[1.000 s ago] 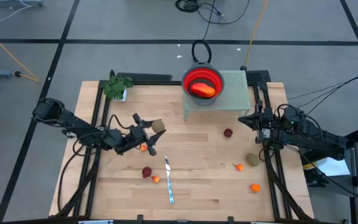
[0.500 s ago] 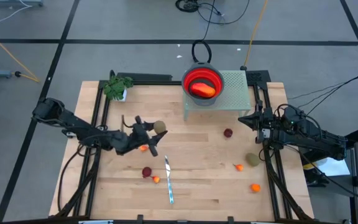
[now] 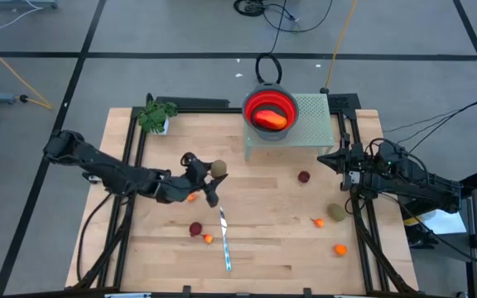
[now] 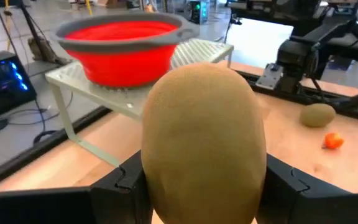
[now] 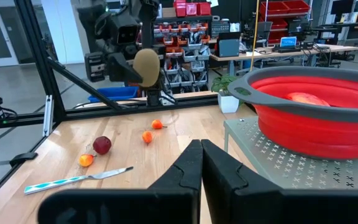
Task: Pick & Place Fruit
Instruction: Put the kiwi into the red strainer bowl on the shelf
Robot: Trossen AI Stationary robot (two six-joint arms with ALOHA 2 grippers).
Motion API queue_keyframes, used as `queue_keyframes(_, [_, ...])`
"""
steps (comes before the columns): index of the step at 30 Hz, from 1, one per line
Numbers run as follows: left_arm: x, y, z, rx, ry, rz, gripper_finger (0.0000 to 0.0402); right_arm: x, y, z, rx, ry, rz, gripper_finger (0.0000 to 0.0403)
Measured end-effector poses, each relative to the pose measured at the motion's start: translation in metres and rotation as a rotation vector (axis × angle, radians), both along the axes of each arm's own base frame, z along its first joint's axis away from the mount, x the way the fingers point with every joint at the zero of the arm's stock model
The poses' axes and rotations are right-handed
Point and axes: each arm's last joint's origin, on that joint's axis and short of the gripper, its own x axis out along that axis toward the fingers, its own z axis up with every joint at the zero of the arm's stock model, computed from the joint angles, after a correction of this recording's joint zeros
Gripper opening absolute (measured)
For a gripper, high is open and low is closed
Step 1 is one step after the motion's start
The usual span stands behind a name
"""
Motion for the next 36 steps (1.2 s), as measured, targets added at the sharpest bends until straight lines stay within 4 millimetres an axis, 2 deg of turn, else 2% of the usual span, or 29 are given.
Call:
queue_keyframes(5, [0.007,0.006,0.018,0.071,0.017,-0.032,0.0181,0.000,0.000,0.000,0.000,0.000,0.000,0.0000])
queue_keyframes(12, [0.016,0.016,0.047,0.210,0.029,-0.042,0.0203,0.000,0.000,0.000,0.000,0.000,-0.001,0.0000])
queue_keyframes(18, [0.020,0.028,0.068,0.369,0.079,-0.033,0.0199,0.000,0.000,0.000,0.000,0.000,0.000,0.0000])
queue_keyframes(23, [0.023,0.042,0.078,0.465,0.123,-0.021,0.0186,0.000,0.000,0.000,0.000,0.000,0.000,0.0000])
queue_keyframes(30, [0.026,0.066,0.091,0.533,0.134,-0.048,0.0203,0.000,0.000,0.000,0.000,-0.001,0.000,0.0000])
queue_keyframes(36, [0.027,0.087,0.101,0.538,0.114,-0.044,0.0189,0.000,0.000,0.000,0.000,0.000,0.000,0.0000])
